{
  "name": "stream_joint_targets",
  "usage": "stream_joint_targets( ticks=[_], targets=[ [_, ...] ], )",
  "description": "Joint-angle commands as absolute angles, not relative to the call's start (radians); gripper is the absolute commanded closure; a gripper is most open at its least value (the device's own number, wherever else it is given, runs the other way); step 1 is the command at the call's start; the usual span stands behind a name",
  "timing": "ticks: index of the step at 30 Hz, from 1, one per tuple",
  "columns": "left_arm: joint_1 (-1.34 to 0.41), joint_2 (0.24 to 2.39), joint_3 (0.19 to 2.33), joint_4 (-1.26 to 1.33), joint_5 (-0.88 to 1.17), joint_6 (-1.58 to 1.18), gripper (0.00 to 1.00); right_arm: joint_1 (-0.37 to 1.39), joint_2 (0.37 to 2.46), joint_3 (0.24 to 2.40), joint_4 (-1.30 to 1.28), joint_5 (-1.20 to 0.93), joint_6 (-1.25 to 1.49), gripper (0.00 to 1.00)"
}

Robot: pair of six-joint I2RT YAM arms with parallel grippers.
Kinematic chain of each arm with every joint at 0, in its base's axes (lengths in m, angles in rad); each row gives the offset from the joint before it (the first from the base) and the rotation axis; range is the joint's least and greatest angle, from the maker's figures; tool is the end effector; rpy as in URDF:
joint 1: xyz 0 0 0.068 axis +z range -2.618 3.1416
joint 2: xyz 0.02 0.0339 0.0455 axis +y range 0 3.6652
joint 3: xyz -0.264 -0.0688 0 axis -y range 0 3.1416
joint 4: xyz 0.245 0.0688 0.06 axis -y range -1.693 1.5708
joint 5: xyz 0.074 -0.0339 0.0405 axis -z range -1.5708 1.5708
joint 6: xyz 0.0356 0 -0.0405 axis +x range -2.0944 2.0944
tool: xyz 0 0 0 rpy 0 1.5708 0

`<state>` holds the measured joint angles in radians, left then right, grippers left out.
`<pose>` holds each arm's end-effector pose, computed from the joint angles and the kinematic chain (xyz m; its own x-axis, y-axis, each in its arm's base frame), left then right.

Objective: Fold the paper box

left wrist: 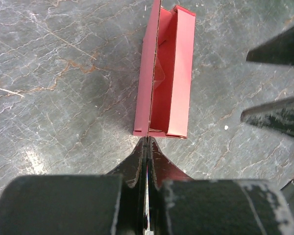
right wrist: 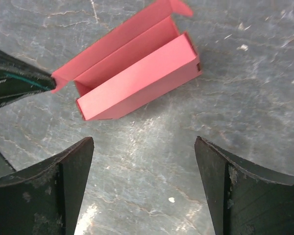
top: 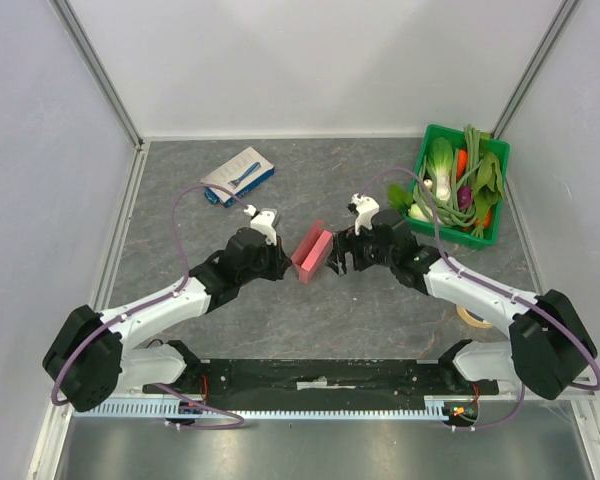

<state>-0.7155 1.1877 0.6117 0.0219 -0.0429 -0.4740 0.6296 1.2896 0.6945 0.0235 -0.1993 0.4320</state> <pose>0.1917 -0.1646 0.2176 -0.6399 -0.0480 -0.7669 0.3774 0.8498 -0.3681 0.2180 0.1675 0.2206 -0.6951 0.0014 -0.7189 -0.4633 0.7638 0.4494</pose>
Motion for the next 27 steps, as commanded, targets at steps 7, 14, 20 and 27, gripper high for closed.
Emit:
stream_joint_targets(
  ticks=[7, 14, 20, 27],
  targets=[
    [-0.724, 1.212, 0.704, -0.040, 0.024, -0.314, 0.98, 0.514, 1.305, 0.900, -0.117, -0.188, 0.208, 0.03],
    [-0.724, 1.216, 0.692, -0.017, 0.046, -0.325, 0.98, 0.406, 1.577, 1.152, -0.330, -0.288, 0.781, 0.02],
    [-0.727, 1.221, 0.678, -0.005, 0.057, -0.331, 0.98, 0.537, 1.644, 1.232, -0.409, -0.048, 0.908, 0.02],
    [-0.733, 1.229, 0.676, -0.005, 0.046, -0.318, 0.98, 0.615, 1.686, 1.295, -0.563, 0.141, 1.003, 0.02]
  ],
)
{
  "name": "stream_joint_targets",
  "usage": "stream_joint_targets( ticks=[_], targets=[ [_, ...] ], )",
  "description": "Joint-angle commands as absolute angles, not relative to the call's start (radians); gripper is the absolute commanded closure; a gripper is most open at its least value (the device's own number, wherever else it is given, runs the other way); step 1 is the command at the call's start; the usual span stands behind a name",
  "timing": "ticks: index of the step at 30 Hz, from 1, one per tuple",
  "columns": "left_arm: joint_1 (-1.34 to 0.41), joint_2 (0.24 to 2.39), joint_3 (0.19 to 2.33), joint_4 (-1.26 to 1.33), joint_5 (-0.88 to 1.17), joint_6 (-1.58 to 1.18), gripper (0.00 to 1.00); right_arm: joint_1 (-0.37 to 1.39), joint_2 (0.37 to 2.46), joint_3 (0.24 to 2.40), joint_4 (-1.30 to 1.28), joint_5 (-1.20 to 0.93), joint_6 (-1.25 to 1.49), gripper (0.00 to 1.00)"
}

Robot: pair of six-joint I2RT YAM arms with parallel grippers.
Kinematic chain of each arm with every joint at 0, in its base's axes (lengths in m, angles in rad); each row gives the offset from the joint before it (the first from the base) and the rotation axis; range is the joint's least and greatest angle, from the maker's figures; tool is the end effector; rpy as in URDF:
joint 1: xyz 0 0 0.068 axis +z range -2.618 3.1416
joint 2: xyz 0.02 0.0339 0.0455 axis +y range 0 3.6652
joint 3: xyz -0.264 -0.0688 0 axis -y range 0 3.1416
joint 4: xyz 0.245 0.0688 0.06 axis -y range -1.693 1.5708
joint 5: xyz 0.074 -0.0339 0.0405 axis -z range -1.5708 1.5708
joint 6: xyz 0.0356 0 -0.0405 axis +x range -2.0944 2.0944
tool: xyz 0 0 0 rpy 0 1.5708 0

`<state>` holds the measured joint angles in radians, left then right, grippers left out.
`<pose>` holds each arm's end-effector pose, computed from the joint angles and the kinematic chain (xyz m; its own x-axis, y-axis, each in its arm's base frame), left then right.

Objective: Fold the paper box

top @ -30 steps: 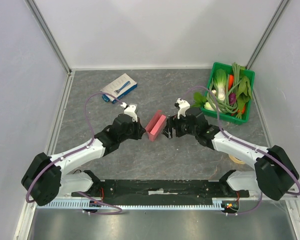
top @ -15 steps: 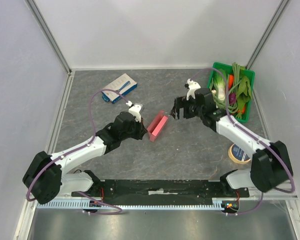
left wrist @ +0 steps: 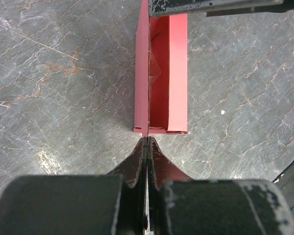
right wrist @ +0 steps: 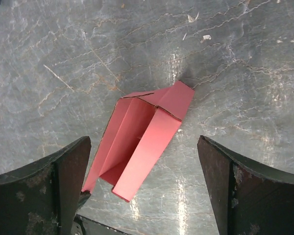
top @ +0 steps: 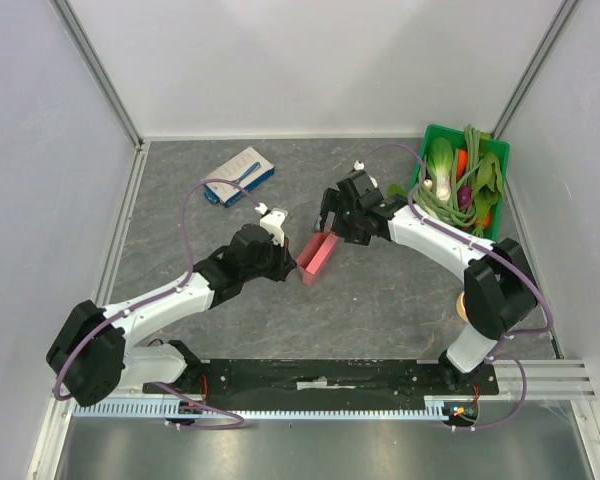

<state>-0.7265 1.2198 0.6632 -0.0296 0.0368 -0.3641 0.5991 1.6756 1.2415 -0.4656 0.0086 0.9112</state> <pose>0.1937 -0.1738 0.2223 -0.6310 0.0846 -0.7712 0.4944 0.8099 -0.3157 0.3002 0.2046 0.2416 -0.8384 0.3844 -0.3864 0.1683 0.8569 0.4873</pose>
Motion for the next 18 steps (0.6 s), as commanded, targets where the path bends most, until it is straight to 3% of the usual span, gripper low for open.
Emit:
stream_joint_targets(
  ticks=[1, 18],
  targets=[
    [-0.738, 1.232, 0.680, -0.005, 0.049, -0.316, 0.98, 0.623, 1.687, 1.292, -0.561, 0.156, 1.009, 0.02],
    [-0.799, 1.233, 0.699, -0.020, -0.038, -0.258, 0.98, 0.686, 1.763, 1.365, -0.615, 0.222, 1.049, 0.02]
  ],
)
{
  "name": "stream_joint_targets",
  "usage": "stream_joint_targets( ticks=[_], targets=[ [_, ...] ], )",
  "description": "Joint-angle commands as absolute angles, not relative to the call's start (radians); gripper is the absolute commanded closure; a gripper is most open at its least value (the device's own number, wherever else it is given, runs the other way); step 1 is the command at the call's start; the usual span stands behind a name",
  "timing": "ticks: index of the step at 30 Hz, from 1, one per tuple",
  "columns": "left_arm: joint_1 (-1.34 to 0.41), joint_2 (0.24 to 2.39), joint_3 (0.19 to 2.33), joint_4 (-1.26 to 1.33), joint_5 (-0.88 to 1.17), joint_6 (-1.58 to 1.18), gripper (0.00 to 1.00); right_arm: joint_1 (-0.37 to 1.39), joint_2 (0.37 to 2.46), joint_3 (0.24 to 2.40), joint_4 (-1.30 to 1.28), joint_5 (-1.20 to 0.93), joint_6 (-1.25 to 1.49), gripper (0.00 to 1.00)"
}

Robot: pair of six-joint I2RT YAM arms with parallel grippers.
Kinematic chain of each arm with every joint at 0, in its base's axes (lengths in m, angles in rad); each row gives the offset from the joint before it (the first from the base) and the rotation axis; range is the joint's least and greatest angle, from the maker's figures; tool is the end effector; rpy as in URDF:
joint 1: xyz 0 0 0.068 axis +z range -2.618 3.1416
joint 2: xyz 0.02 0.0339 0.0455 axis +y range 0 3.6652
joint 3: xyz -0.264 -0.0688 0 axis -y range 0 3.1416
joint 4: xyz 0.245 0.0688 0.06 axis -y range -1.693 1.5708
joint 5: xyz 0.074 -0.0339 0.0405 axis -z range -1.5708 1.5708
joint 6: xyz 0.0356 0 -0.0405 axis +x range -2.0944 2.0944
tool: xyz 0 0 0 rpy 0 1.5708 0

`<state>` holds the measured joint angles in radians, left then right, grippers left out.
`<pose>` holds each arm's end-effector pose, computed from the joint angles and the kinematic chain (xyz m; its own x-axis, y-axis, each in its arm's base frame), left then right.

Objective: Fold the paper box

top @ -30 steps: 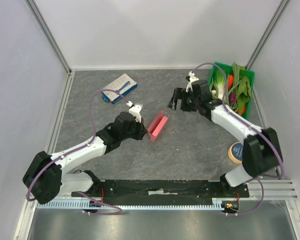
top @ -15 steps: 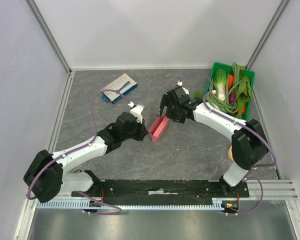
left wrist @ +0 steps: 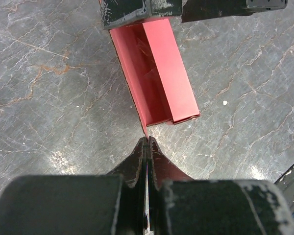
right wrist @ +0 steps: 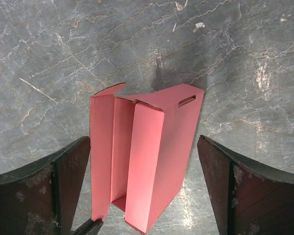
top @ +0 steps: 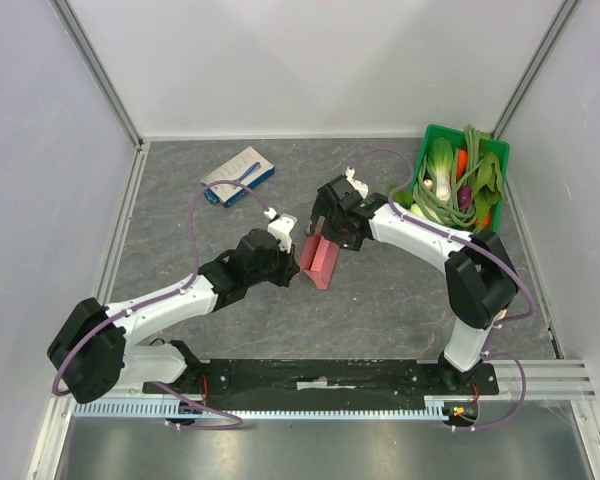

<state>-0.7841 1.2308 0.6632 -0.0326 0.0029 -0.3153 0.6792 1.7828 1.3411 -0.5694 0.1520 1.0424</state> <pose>0.1849 -0.1846 0.2194 -0.5997 0.1602 -0.7840 0.5490 0.7952 -0.2575 0.2996 0.2349 0.2286 -0.8146 0.4395 -0.3785 0.2879 0.8729 0.3938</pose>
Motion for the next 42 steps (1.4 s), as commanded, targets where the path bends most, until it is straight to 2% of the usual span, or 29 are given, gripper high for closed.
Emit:
stream_joint_targets(
  ticks=[1, 17, 23, 27, 30, 32, 33, 34, 35, 36, 38, 39, 40, 41, 42],
  targets=[
    [-0.804, 1.233, 0.701, -0.024, -0.043, -0.256, 0.98, 0.689, 1.756, 1.368, -0.618, 0.232, 1.042, 0.02],
    [-0.822, 1.232, 0.719, -0.048, -0.087, -0.241, 0.98, 0.721, 1.687, 1.328, -0.618, 0.282, 1.054, 0.02],
    [-0.834, 1.233, 0.726, -0.044, -0.106, -0.230, 0.98, 0.724, 1.723, 1.298, -0.595, 0.218, 1.120, 0.02],
    [-0.857, 1.235, 0.723, -0.034, -0.126, -0.206, 0.98, 0.730, 1.720, 1.258, -0.554, 0.216, 1.187, 0.07],
    [-0.879, 1.238, 0.724, -0.025, -0.149, -0.186, 0.98, 0.733, 1.723, 1.244, -0.549, 0.206, 1.207, 0.13],
    [-0.890, 1.239, 0.727, -0.017, -0.166, -0.175, 0.98, 0.735, 1.720, 1.229, -0.545, 0.195, 1.230, 0.26],
    [-0.896, 1.241, 0.729, -0.012, -0.169, -0.173, 0.97, 0.735, 1.717, 1.206, -0.534, 0.192, 1.238, 0.28],
    [-0.896, 1.244, 0.729, -0.011, -0.170, -0.172, 0.97, 0.736, 1.707, 1.194, -0.531, 0.189, 1.261, 0.37],
    [-0.897, 1.243, 0.729, -0.009, -0.160, -0.176, 0.95, 0.736, 1.700, 1.180, -0.523, 0.187, 1.272, 0.38],
    [-0.897, 1.241, 0.726, -0.005, -0.149, -0.181, 0.91, 0.736, 1.694, 1.148, -0.503, 0.183, 1.281, 0.45],
    [-0.897, 1.226, 0.709, 0.026, -0.111, -0.193, 0.84, 0.736, 1.671, 1.126, -0.492, 0.179, 1.307, 0.51],
    [-0.897, 1.217, 0.703, 0.031, -0.100, -0.212, 0.74, 0.738, 1.663, 1.103, -0.480, 0.178, 1.319, 0.58],
    [-0.897, 1.195, 0.692, 0.035, -0.092, -0.224, 0.69, 0.736, 1.646, 1.092, -0.474, 0.178, 1.328, 0.61],
    [-0.896, 1.181, 0.687, 0.038, -0.081, -0.238, 0.58, 0.736, 1.638, 1.080, -0.465, 0.173, 1.331, 0.65],
    [-0.894, 1.167, 0.683, 0.038, -0.078, -0.264, 0.53, 0.736, 1.632, 1.060, -0.454, 0.175, 1.336, 0.73]
  ],
)
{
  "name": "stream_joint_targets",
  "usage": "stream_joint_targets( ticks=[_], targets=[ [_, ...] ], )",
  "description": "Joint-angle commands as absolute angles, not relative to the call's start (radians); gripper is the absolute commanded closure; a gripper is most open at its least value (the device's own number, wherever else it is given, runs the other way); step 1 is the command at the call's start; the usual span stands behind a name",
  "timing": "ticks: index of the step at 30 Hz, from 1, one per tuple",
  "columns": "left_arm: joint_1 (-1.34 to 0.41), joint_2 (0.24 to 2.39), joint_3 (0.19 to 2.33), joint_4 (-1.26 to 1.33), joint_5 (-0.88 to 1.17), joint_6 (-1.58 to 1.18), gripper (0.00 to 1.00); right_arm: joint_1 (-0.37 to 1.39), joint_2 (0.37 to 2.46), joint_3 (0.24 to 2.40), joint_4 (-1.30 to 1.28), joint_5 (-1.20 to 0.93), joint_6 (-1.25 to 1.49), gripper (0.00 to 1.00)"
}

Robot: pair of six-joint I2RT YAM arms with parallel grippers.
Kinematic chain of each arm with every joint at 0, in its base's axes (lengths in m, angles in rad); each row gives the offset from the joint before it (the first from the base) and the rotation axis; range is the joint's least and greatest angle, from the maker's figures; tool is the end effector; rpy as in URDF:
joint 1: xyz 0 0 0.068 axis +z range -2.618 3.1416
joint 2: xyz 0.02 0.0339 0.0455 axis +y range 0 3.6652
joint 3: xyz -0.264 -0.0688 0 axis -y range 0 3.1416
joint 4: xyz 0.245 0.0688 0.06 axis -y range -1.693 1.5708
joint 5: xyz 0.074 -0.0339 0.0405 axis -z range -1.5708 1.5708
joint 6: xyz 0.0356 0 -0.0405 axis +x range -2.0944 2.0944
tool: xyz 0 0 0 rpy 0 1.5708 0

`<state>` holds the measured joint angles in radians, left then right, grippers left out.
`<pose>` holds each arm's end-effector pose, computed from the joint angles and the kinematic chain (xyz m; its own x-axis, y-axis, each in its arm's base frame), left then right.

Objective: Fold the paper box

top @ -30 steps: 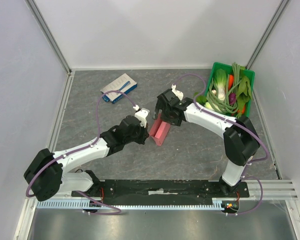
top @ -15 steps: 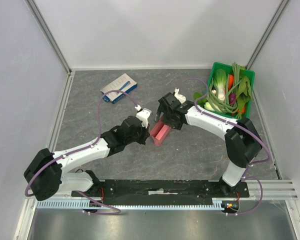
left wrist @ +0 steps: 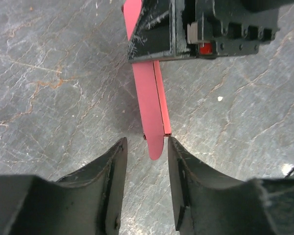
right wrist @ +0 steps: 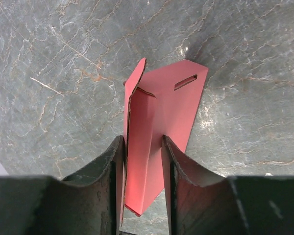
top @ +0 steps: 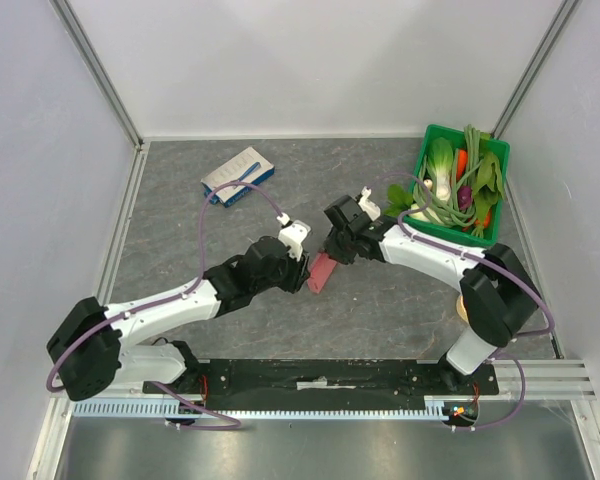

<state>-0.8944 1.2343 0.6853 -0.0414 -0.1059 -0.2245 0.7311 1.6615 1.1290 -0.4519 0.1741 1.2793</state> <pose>0.1682 -0.2035 0.2251 -0.5001 0.2694 -0.8230 0.6248 0.7703 -0.1276 0.2615 0.2263 0.2129 -0.7397 0.6037 -0.2972 0.4254 0.7618 0.4886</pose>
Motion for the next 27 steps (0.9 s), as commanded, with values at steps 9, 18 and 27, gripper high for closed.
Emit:
stream_joint_targets(
  ticks=[9, 18, 27],
  targets=[
    [-0.865, 1.288, 0.759, 0.006, 0.020, -0.289, 0.05, 0.735, 1.555, 0.951, -0.385, 0.161, 1.411, 0.80],
    [-0.868, 1.417, 0.744, 0.175, 0.060, -0.147, 0.19, 0.735, 1.497, 0.894, -0.331, 0.141, 1.526, 0.78],
    [-0.867, 1.470, 0.663, 0.319, 0.037, -0.075, 0.33, 0.724, 1.464, 0.830, -0.273, 0.087, 1.631, 0.73]
  ],
)
